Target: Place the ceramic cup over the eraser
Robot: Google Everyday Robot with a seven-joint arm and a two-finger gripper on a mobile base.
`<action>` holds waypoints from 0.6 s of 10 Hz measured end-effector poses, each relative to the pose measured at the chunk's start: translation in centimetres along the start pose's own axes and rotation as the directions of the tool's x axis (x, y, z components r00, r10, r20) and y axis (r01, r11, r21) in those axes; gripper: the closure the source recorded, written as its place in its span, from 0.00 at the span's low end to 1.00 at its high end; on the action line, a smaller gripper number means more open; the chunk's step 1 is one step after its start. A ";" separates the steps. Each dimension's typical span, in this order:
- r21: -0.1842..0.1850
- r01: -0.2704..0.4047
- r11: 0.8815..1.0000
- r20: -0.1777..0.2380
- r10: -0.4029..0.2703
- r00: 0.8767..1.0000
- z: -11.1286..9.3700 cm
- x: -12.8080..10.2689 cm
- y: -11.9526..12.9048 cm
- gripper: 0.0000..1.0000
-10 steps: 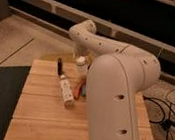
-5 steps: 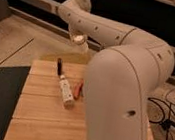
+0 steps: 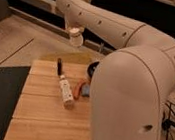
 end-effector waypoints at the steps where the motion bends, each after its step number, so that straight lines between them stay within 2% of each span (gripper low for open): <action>1: 0.001 0.003 1.000 -0.003 -0.003 1.000 0.2 0.1 0.1 0.83; 2: -0.001 0.023 1.000 -0.004 -0.023 1.000 0.4 0.2 0.5 0.83; 3: -0.014 0.065 0.998 -0.006 -0.065 0.998 0.7 0.4 2.0 0.83; 4: -0.043 0.129 0.991 -0.006 -0.129 0.992 1.1 0.8 5.0 0.83; 6: -0.067 0.193 0.979 -0.009 -0.194 0.981 1.6 1.5 7.5 0.83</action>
